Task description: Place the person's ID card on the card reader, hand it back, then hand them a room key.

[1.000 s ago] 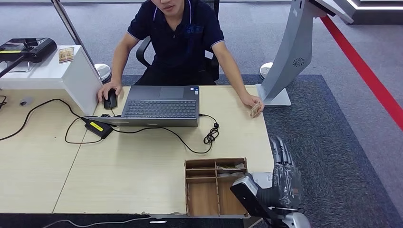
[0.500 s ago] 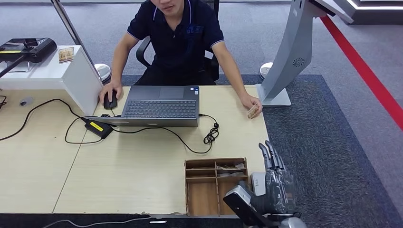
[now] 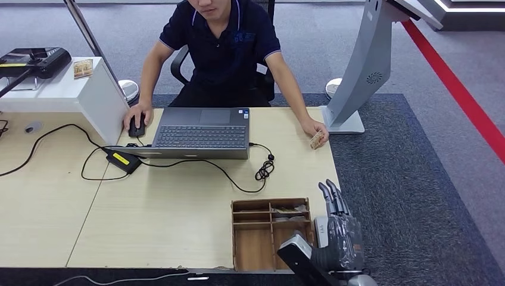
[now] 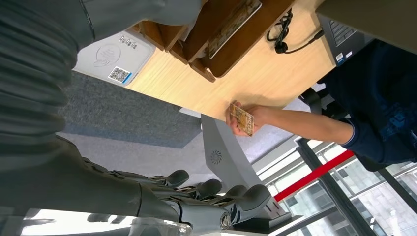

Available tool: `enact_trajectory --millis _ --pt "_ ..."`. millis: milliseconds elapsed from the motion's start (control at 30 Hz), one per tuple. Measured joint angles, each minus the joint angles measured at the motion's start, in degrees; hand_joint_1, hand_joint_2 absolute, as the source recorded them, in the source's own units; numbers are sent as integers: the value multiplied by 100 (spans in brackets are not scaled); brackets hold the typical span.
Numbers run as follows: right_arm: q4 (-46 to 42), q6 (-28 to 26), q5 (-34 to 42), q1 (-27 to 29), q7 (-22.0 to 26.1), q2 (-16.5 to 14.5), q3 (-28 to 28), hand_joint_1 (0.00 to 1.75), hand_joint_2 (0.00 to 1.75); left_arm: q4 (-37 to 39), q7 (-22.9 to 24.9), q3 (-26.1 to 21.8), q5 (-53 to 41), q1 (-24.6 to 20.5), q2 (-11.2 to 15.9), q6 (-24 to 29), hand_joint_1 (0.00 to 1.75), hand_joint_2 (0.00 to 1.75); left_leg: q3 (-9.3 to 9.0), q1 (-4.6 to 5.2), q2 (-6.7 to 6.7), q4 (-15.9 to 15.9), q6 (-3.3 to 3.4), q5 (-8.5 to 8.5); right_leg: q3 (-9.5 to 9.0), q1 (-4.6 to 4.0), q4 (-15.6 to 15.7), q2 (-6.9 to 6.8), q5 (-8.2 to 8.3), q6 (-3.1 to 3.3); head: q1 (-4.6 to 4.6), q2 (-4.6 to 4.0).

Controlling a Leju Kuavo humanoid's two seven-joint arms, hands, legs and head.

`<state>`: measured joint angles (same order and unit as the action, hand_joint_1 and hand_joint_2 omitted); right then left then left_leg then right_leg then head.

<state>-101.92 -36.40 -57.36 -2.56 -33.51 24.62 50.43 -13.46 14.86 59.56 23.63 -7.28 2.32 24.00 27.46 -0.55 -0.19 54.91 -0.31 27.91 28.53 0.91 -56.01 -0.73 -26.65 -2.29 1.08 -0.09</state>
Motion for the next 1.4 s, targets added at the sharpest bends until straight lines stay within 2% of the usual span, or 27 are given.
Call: enact_trajectory --millis 733,1400 --pt "166 -123 125 -61 22 -6 231 0 175 0 0 0 -1 0 0 0 0 0 0 0 0 0 0 0 0 0 0 0 0 0 -2 0" --pt "527 -139 -530 -153 -136 -38 285 0 175 0 -1 0 -73 0 0 -14 0 0 0 0 0 0 0 0 0 0 0 0 0 0 -1 0"
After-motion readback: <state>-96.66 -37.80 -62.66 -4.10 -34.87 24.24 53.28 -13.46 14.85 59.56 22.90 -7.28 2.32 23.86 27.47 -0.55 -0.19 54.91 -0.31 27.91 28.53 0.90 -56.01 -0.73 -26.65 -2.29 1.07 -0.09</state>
